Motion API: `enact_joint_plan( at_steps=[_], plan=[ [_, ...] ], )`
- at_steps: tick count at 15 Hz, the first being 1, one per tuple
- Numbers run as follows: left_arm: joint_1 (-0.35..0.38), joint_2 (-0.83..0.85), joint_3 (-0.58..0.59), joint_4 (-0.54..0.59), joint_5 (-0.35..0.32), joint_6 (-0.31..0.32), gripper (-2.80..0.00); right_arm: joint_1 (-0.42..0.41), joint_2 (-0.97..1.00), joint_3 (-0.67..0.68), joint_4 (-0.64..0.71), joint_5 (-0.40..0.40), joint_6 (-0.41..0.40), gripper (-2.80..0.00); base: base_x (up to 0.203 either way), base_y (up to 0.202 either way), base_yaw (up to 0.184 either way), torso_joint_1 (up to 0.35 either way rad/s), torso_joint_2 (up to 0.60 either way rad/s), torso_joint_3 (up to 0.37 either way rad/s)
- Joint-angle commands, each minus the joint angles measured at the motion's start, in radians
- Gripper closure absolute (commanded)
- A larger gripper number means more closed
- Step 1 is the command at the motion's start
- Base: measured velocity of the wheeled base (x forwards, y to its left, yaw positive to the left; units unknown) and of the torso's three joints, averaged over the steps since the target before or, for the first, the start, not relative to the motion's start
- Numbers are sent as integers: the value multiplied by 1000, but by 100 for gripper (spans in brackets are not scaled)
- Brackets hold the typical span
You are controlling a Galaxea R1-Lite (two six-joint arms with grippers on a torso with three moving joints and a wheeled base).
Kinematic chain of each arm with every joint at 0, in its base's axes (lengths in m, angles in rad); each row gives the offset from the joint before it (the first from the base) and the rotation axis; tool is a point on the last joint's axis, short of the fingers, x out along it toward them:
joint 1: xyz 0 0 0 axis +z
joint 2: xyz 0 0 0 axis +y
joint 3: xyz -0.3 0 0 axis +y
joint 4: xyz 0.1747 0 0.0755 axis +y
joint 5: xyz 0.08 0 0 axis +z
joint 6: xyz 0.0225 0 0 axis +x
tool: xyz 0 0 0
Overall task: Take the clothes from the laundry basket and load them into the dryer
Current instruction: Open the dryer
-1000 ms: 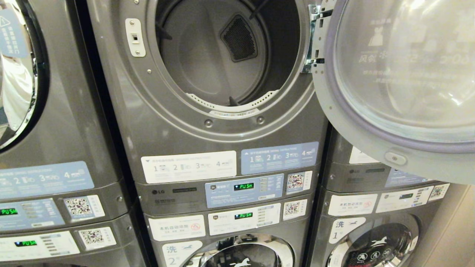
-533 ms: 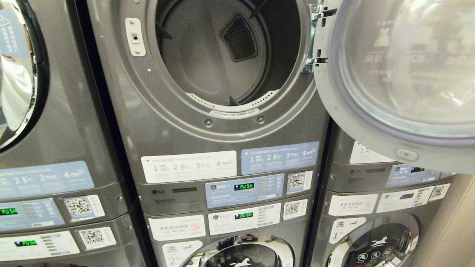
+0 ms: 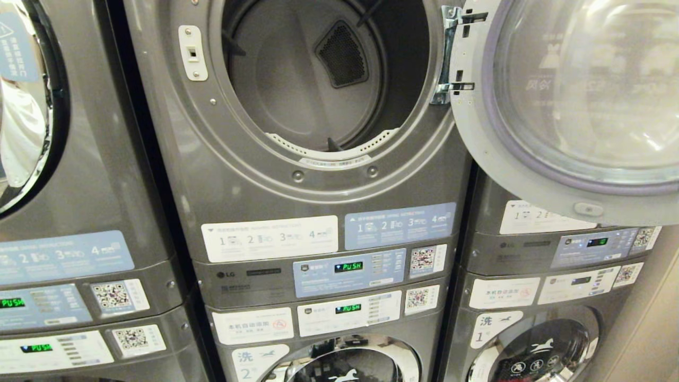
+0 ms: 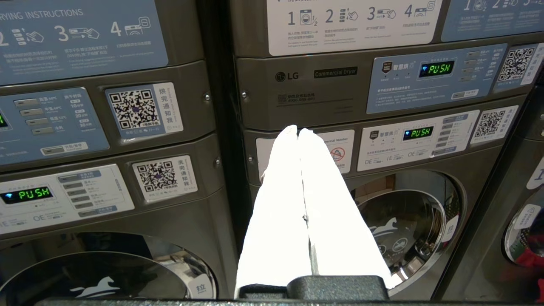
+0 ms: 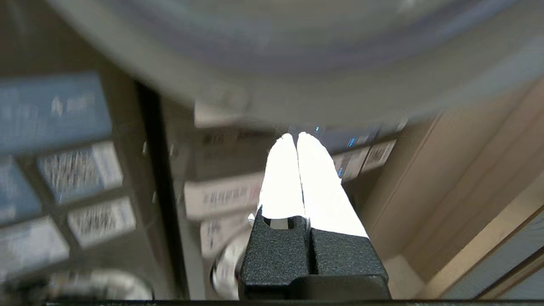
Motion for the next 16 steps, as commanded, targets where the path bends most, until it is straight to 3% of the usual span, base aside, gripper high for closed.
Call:
enact_joint_plan(
  at_steps=[1,7,13,16],
  plan=[
    [0,0,-1,0,-1,0,0,2,-28,107,-3,34,0,0,0,0,0,0,0,0],
    [0,0,0,0,-2,-3,0,8,-370,498,17,220,-8,0,0,0,0,0,0,0],
    [0,-2,-2,4,-4,-2,0,9,-995,516,411,311,-31,0,0,0,0,0,0,0],
    [0,-2,2,-3,-1,-3,0,9,-1065,526,464,322,-9,0,0,0,0,0,0,0]
  ],
)
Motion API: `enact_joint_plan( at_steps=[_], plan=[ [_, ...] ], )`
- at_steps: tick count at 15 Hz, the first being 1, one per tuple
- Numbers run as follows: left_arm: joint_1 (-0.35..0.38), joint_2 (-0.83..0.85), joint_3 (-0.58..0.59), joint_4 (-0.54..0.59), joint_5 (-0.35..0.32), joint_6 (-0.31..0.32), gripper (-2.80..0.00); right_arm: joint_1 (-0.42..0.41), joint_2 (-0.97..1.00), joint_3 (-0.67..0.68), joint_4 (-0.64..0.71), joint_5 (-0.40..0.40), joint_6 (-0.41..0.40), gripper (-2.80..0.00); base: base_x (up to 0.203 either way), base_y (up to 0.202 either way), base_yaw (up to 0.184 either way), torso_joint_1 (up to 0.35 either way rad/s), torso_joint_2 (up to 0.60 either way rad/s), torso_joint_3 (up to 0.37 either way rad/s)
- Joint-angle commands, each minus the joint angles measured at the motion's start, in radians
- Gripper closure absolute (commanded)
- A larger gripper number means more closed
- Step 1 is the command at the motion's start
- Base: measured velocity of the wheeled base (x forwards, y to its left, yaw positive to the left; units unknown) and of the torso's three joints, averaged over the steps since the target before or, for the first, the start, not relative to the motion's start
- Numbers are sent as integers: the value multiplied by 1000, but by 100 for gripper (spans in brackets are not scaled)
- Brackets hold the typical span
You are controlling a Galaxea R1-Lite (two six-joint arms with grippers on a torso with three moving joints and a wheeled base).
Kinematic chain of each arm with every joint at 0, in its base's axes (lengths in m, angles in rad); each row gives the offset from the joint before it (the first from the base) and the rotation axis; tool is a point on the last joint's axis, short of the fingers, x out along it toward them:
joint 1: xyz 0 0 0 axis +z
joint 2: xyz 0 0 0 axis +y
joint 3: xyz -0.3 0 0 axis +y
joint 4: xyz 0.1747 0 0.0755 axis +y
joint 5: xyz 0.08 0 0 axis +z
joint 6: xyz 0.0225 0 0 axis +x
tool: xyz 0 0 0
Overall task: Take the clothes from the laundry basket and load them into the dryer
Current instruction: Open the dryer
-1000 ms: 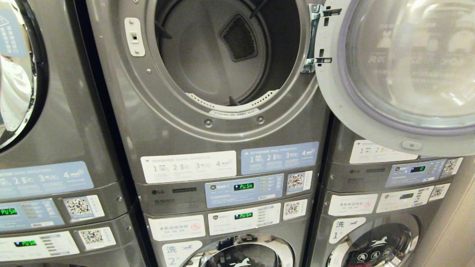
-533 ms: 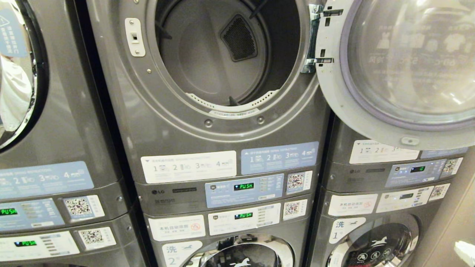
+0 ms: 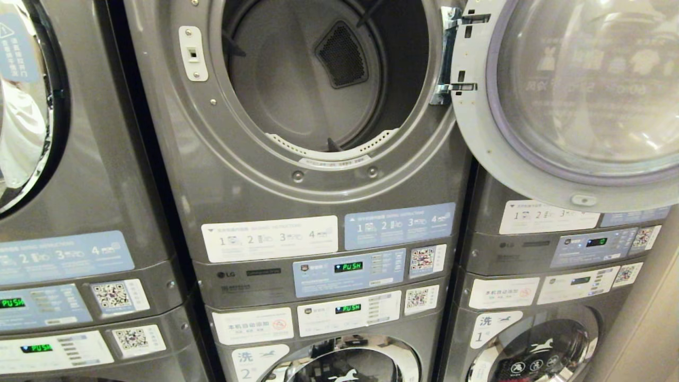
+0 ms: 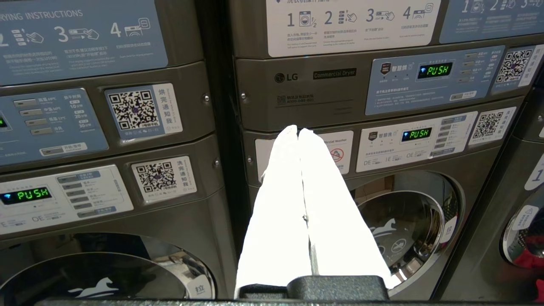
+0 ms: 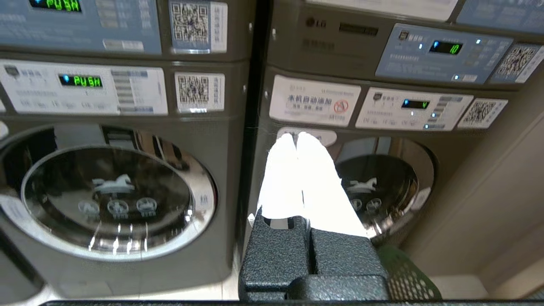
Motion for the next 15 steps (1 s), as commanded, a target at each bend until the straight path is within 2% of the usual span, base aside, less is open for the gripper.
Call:
enact_joint_plan(
  at_steps=[1,11,15],
  plan=[
    [0,-2,2,0,0,0,0,0,-88,2,2,1,0,0,0,0,0,0,0,0],
    [0,0,2,1,0,15,0,0,-88,1,4,1,6,0,0,0,0,0,0,0],
    [0,0,1,1,0,16,0,0,-88,2,3,1,7,0,1,-161,-3,1,4,3]
  ],
)
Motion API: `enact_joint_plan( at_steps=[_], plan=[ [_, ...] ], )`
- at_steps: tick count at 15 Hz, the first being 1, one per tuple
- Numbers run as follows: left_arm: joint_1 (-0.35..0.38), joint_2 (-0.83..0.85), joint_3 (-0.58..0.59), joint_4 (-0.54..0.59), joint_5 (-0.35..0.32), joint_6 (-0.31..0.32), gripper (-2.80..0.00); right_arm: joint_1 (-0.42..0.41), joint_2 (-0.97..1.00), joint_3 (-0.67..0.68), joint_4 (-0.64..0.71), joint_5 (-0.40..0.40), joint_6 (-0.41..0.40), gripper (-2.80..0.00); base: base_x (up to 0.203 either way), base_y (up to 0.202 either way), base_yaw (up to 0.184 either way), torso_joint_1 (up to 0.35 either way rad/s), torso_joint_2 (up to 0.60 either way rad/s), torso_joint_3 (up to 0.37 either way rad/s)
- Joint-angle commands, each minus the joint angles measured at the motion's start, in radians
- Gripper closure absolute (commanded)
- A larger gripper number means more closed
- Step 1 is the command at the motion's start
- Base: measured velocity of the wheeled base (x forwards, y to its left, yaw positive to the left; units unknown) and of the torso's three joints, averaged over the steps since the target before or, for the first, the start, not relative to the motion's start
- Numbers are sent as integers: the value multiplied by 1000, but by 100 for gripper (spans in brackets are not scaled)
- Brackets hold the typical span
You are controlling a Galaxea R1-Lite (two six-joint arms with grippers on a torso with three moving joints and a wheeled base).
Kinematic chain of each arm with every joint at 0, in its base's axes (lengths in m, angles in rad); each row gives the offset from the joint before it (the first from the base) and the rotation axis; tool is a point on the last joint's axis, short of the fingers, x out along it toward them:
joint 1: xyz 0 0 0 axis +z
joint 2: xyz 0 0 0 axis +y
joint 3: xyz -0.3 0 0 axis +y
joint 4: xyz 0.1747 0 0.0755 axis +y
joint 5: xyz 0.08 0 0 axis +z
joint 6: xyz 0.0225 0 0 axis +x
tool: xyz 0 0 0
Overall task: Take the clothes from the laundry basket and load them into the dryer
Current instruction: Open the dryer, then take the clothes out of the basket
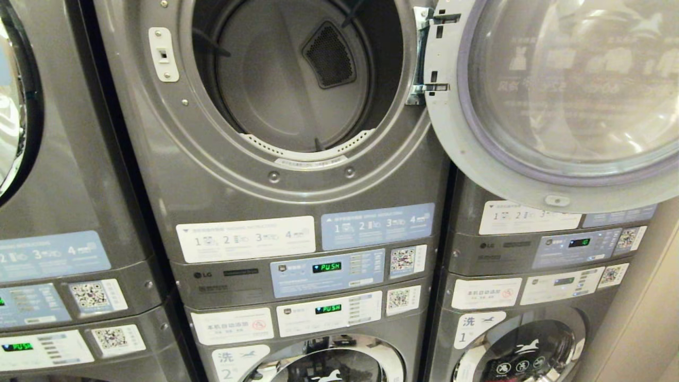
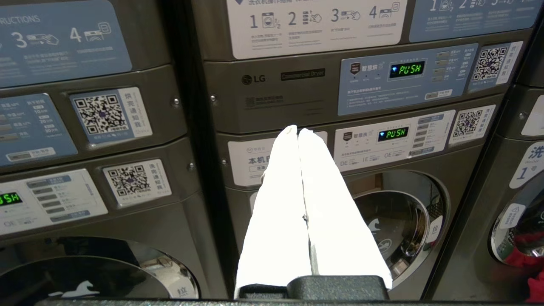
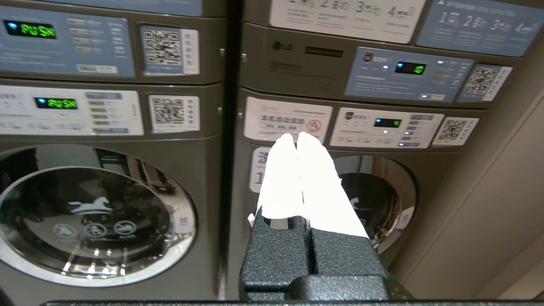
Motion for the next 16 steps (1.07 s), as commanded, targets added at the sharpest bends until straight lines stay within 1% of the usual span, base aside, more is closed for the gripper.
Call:
enact_joint_plan(
  at_steps=[1,16],
  plan=[
    [-1,0,1,0,0,0,0,-1,-2,1,1,1,-1,0,0,-197,1,-1,1,4],
    [-1,0,0,0,0,-1,0,-1,-2,-1,2,-1,0,0,0,-195,1,2,1,1]
  ],
)
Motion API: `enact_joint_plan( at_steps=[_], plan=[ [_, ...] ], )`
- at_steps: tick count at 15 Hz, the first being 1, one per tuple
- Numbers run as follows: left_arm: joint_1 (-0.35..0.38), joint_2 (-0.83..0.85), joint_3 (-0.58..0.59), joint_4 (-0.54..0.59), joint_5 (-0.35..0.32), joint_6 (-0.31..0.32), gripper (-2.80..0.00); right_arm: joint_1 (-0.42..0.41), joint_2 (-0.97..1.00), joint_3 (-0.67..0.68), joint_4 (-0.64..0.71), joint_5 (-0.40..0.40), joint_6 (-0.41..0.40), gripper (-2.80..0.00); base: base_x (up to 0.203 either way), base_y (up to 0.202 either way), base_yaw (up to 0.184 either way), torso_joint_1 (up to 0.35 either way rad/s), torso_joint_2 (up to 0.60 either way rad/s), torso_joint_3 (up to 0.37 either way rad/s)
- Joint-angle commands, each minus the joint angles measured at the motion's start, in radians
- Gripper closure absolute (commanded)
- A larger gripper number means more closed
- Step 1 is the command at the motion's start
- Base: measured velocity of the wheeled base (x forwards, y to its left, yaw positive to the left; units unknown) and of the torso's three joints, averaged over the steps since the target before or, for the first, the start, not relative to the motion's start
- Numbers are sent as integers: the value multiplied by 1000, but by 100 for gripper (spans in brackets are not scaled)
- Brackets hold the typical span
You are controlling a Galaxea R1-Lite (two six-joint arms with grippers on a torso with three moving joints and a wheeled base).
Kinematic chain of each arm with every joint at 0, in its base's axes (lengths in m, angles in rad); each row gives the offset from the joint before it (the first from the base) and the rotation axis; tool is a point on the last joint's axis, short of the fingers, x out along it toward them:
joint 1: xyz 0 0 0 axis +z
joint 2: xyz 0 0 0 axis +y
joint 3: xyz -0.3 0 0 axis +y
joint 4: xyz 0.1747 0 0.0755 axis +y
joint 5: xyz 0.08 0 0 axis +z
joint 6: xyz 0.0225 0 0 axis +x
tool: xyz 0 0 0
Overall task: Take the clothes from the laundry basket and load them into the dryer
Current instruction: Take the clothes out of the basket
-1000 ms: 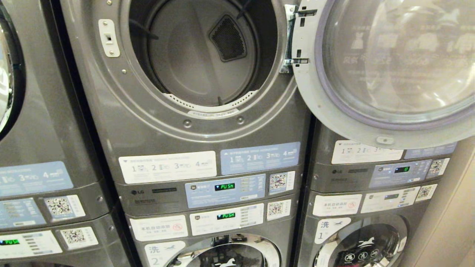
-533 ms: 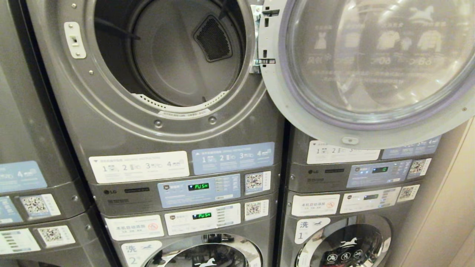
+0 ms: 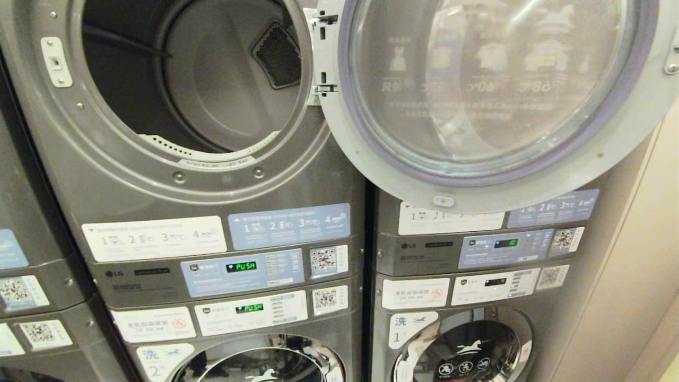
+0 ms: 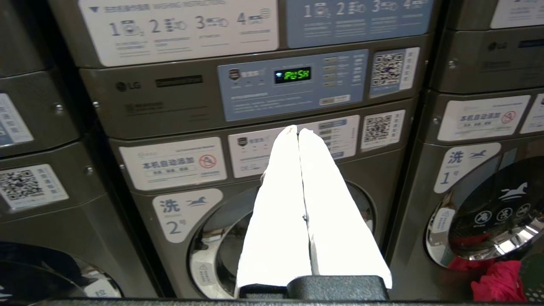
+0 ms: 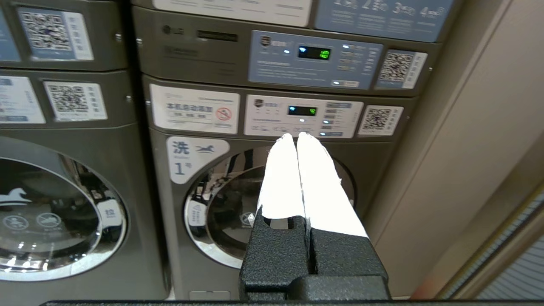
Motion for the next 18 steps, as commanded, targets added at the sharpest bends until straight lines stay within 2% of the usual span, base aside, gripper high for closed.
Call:
enact_joint_plan(
  at_steps=[1,14,17,18],
  plan=[
    [0,0,0,0,0,0,0,0,-2,0,0,0,-1,0,0,-191,2,2,6,2],
    [0,-1,0,0,0,-5,0,0,-2,0,0,-3,17,0,0,-194,1,3,2,2],
    [0,-2,0,-2,7,-9,0,0,-2,2,-1,0,16,0,0,-68,1,3,3,3],
    [0,-2,0,-2,20,-27,0,0,-2,2,-1,-1,47,0,0,0,0,0,0,0]
  ],
)
